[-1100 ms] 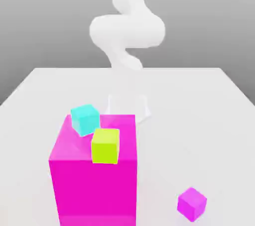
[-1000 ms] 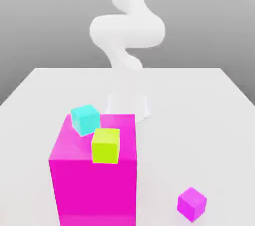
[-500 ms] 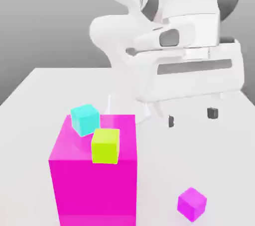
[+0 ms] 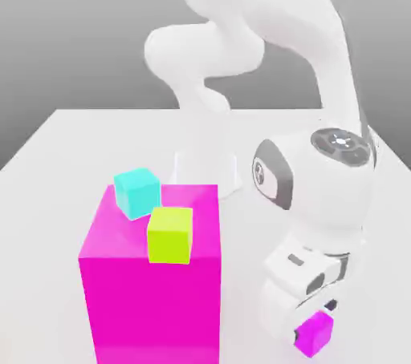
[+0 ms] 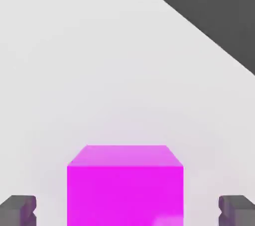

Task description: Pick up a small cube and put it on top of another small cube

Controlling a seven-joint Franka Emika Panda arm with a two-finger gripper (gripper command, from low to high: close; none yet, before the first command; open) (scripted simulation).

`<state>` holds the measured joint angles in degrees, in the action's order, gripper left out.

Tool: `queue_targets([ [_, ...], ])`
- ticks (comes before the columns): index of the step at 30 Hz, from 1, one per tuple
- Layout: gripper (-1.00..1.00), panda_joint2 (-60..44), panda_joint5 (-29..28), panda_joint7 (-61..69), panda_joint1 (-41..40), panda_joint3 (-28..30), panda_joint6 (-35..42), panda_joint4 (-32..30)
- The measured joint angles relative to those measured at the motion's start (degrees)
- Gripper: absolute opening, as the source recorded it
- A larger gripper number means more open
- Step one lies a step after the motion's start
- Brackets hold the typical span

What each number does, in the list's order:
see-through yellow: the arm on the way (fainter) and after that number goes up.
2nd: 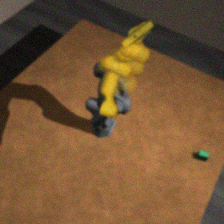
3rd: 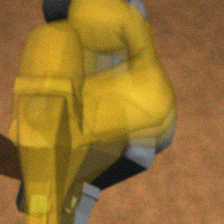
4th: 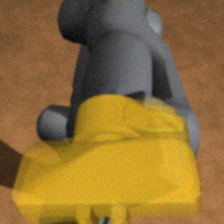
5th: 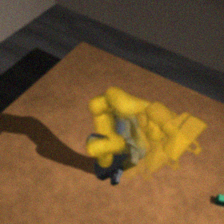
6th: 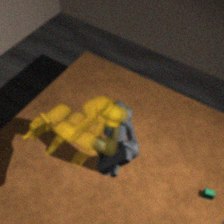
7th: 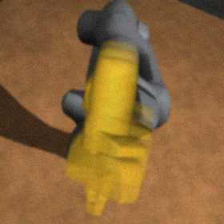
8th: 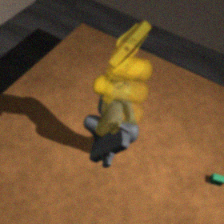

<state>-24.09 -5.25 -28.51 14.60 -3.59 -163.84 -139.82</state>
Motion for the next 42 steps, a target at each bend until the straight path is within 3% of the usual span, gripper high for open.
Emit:
queue_targets([
  [5,-1.00,-0.4,-0.3,-0.2,0.0,0.0,-0.3,0.1],
  [10,-1.00,8.1,1.6,1.3,-1.1,-1.4,6.7,-1.5],
  [18,-1.00,7.0,5.1,0.8,-5.1,1.6,24.9,12.7],
  [28,-1.00,14.3,13.0,-5.9,-12.0,8.1,49.4,25.5],
  [35,-1.00,27.1,12.8,-16.0,-16.2,10.1,50.8,16.8],
  [42,-1.00,41.7,7.7,-29.8,-20.2,9.4,49.4,5.4],
])
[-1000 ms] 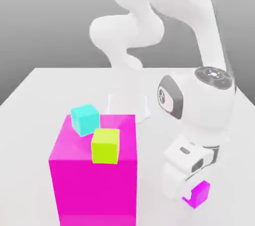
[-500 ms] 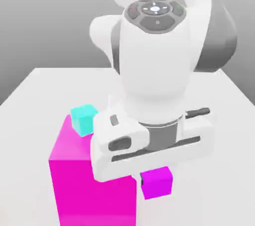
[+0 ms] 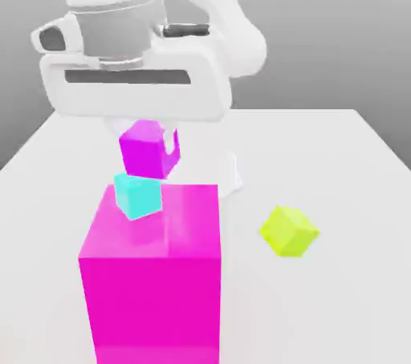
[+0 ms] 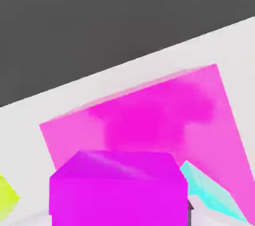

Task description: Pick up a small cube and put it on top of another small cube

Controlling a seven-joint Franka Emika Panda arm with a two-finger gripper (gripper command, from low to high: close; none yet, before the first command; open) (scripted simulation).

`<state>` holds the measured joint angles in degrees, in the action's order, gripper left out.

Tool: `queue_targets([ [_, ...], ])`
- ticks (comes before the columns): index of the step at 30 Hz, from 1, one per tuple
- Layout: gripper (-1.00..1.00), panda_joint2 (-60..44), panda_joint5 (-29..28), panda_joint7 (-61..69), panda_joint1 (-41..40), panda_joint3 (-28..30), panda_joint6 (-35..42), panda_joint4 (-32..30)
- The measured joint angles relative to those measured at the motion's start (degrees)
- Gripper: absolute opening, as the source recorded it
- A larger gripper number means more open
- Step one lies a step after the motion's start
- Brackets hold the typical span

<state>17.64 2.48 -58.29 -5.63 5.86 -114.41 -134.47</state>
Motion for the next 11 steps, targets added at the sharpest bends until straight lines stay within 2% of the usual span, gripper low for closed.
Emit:
queue_targets([
  [3,-1.00,5.4,-3.1,-6.0,-2.4,-1.3,-1.8,-5.3],
  [7,-1.00,3.5,-3.8,-7.4,-3.2,-1.7,-10.4,-11.5],
  [8,1.00,3.0,-3.8,-7.4,-3.2,-1.7,-11.8,-12.3],
  [11,1.00,3.0,-3.8,-7.4,-3.2,-1.7,-11.8,-12.3],
])
